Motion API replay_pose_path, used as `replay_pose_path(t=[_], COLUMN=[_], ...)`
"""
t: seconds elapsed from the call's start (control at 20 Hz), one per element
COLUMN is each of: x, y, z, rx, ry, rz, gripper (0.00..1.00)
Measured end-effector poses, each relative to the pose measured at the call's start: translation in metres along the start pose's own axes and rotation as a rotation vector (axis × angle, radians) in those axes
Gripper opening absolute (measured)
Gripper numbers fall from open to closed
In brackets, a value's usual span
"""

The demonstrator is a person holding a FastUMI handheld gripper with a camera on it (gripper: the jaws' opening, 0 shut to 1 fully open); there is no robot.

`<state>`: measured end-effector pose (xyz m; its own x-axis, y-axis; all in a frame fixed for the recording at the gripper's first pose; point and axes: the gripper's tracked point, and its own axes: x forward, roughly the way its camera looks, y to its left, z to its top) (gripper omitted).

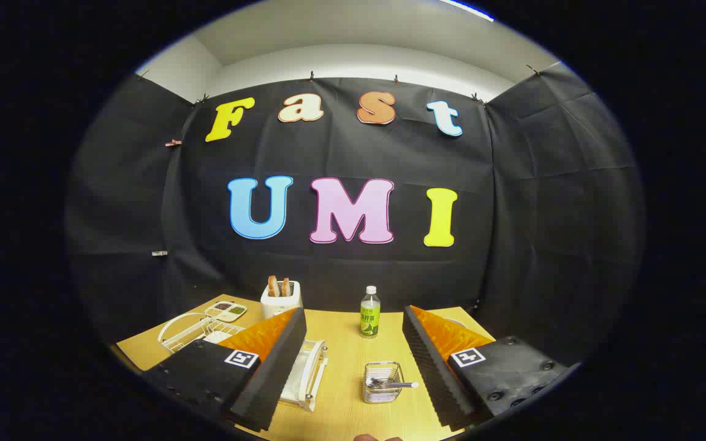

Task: Take the plate from the dish rack, then take the spoon from the basket and place it into the plate.

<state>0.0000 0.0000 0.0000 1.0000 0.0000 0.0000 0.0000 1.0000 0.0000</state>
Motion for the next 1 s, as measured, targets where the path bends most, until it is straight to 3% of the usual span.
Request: replay_pose_path(t=[1.0], x=[0.017], y=[0.018], z=[-0.008], rx=[-0.031], ry=[0.033], rz=[0.047], gripper=[0.98])
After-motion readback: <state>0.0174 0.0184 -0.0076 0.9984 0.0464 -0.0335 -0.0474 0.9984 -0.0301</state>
